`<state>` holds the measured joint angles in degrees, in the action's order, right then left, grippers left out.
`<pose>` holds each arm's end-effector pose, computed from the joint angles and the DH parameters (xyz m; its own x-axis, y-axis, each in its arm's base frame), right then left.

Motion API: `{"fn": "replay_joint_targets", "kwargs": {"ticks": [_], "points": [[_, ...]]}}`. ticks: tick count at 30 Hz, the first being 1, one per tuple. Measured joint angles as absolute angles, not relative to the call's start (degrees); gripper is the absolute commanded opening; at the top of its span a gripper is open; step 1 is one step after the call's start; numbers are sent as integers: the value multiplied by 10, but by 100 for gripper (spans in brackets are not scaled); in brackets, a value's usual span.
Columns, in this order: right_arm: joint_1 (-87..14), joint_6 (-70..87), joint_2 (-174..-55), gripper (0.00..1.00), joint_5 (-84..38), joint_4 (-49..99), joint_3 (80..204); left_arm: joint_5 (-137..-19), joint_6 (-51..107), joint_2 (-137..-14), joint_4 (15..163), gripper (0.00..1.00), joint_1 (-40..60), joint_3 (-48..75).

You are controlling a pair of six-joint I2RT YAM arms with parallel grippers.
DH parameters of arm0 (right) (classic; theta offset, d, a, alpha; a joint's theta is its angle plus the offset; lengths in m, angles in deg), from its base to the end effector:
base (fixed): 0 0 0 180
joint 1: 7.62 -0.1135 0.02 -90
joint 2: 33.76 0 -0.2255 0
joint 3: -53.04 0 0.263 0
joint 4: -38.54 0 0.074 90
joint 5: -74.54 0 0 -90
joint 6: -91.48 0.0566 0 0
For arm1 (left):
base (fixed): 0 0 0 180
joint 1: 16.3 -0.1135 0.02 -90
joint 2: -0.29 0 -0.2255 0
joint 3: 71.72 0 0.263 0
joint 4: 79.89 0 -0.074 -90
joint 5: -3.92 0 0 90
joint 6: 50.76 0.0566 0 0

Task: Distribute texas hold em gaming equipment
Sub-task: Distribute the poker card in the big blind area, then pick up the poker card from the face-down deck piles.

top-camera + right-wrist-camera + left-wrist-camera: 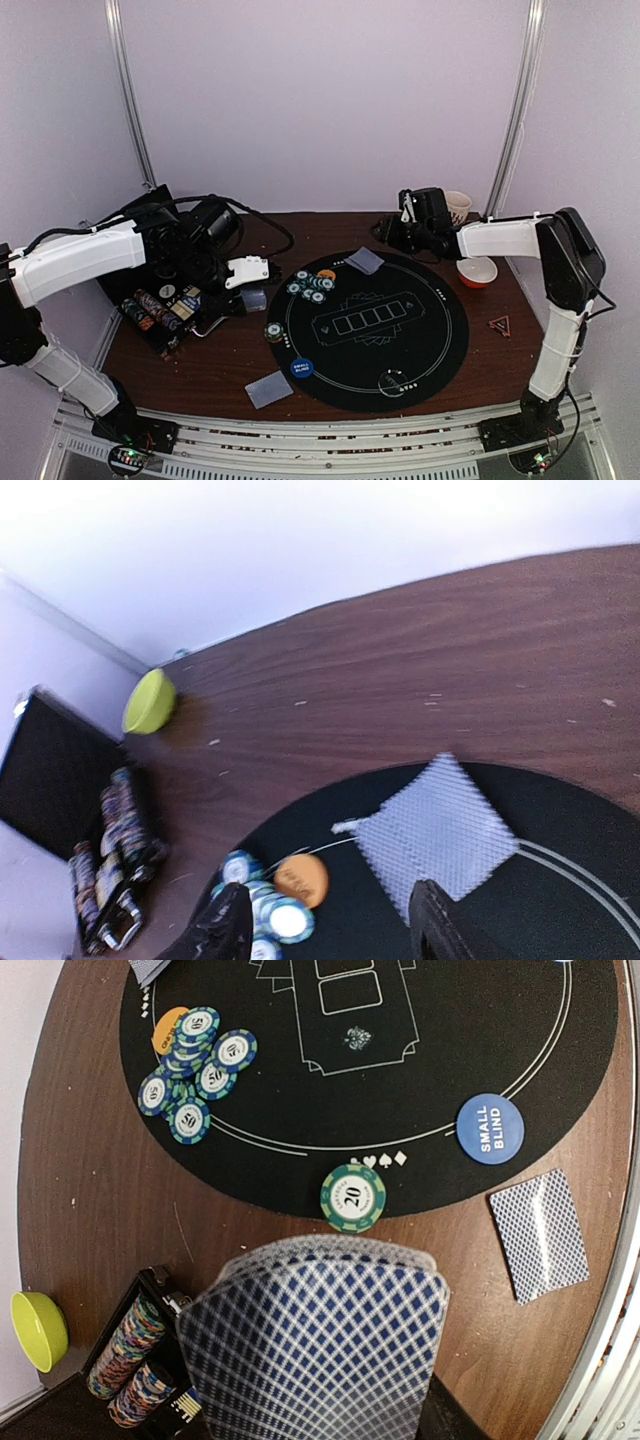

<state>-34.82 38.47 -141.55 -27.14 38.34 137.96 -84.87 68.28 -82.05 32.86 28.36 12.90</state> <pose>0.3953 0.2160 0.1753 -0.6474 0.3298 -0.6871 -0.2802 0.7355 0.6169 0.2182 -0.2173 0.2291 -0.2193 0.8990 -0.3792 0.9328 0.3071 0.1886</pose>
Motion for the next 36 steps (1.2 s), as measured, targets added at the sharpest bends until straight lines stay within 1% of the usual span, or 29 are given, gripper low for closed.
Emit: {"fn": "replay_joint_targets", "kwargs": {"ticks": [3, 6, 7, 8, 10, 13, 15, 19, 28, 36], "points": [[-390, 330, -1377, 67, -340, 391, 1380, -848, 683, -820, 329, 48, 284, 129], [-458, 302, -1357, 72, -406, 417, 1375, -848, 683, -820, 329, 48, 284, 129], [-477, 304, -1356, 75, -426, 432, 1371, -848, 683, -820, 329, 48, 284, 129], [-499, 311, -1359, 81, -447, 451, 1366, -848, 683, -820, 329, 48, 284, 129], [-528, 339, -1370, 83, -485, 495, 1356, -847, 683, -820, 329, 48, 284, 129], [-545, 393, -1412, 84, -527, 588, 1351, -845, 683, -820, 329, 48, 284, 129], [-551, 417, -1441, 84, -539, 623, 1351, -845, 683, -820, 329, 48, 284, 129], [-560, 443, -1477, 83, -552, 650, 1352, -844, 683, -820, 330, 48, 284, 129], [-591, 471, -1486, 81, -573, 711, 1352, -841, 683, -820, 329, 48, 284, 129], [-603, 470, -1537, 78, -564, 706, 1382, -839, 683, -820, 332, 47, 284, 129]]}}
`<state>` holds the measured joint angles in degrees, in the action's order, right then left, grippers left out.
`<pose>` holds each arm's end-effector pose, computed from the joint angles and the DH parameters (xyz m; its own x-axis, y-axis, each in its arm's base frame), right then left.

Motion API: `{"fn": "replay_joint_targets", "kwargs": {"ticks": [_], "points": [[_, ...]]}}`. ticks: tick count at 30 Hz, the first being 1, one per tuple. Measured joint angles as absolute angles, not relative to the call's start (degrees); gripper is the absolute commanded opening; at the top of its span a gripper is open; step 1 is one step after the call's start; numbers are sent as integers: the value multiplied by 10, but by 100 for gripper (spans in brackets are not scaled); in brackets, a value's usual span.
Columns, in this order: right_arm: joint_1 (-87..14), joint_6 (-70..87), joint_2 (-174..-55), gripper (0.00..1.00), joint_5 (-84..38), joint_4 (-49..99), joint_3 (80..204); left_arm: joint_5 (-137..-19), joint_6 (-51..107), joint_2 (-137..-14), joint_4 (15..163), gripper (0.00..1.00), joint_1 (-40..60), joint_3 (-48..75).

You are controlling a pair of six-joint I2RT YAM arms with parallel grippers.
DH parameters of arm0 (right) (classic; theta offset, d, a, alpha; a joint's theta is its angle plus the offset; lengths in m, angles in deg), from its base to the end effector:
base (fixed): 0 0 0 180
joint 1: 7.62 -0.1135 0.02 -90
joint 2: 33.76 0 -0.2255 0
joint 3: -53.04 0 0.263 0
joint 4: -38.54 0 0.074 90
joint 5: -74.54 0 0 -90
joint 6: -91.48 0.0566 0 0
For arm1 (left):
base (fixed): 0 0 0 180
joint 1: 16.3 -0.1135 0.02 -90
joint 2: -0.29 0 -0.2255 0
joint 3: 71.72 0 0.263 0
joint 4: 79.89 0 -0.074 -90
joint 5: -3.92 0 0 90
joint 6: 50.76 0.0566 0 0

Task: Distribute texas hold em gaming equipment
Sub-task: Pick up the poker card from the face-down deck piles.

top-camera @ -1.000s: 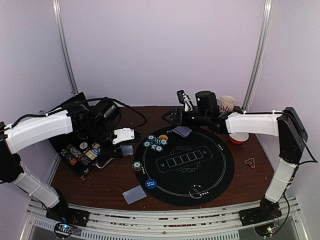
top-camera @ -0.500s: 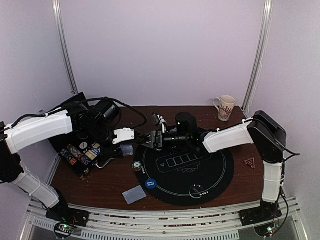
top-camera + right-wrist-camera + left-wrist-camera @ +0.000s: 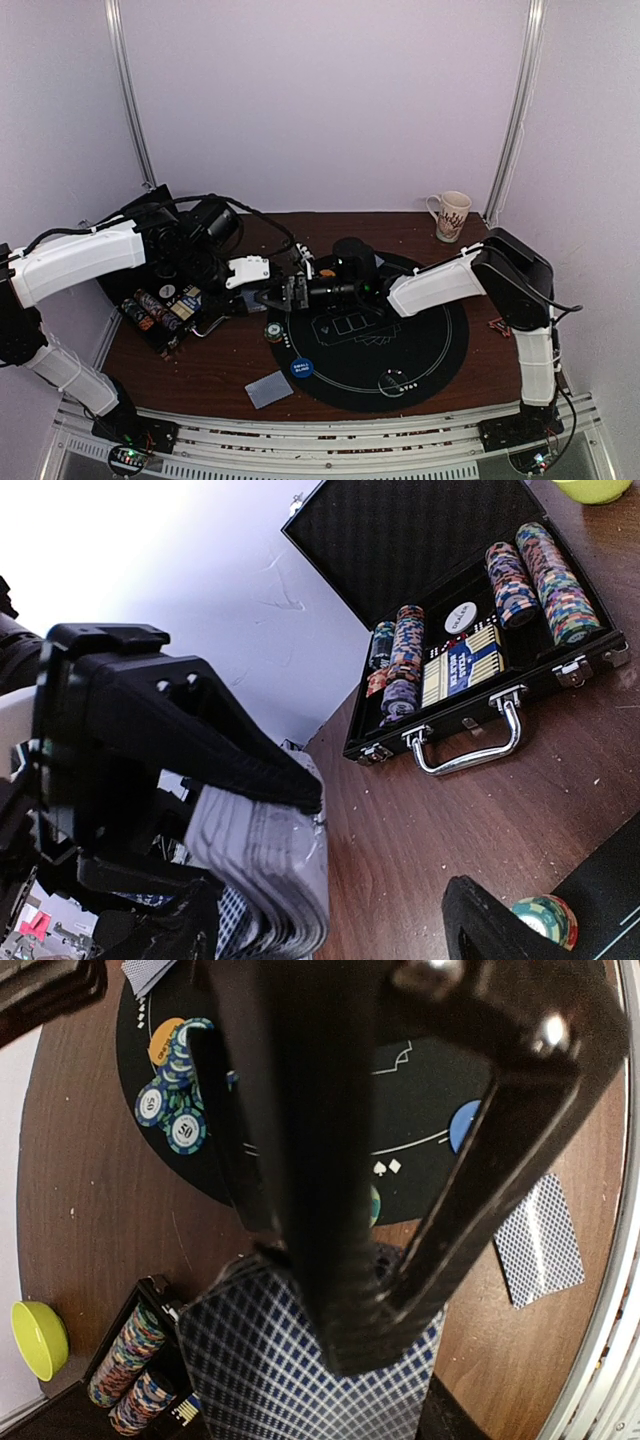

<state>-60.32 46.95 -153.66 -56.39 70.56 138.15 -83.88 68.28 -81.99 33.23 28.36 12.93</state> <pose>0.2523 0.3924 0.1533 -0.7317 -0.0717 -0.6779 -0.6787 -0.0166 0.7343 0.2180 -0.2185 0.2300 -0.2147 0.8941 -0.3931 0.9360 0.3033 0.1786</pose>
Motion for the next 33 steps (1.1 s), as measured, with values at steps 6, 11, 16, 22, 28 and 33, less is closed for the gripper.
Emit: {"fn": "replay_joint_targets", "kwargs": {"ticks": [6, 11, 16, 22, 28, 33], "points": [[-607, 456, -1561, 75, -554, 673, 1427, -836, 680, -820, 334, 47, 284, 129], [-607, 421, -1559, 68, -534, 629, 1443, -836, 678, -820, 336, 47, 283, 129], [-608, 378, -1540, 62, -510, 567, 1447, -840, 678, -820, 332, 47, 283, 128], [-606, 346, -1511, 56, -490, 517, 1442, -848, 678, -820, 334, 46, 283, 128], [-605, 341, -1504, 49, -488, 494, 1440, -859, 677, -820, 335, 46, 283, 121], [-606, 330, -1500, 32, -487, 478, 1440, -864, 676, -820, 335, 47, 283, 117]]}}
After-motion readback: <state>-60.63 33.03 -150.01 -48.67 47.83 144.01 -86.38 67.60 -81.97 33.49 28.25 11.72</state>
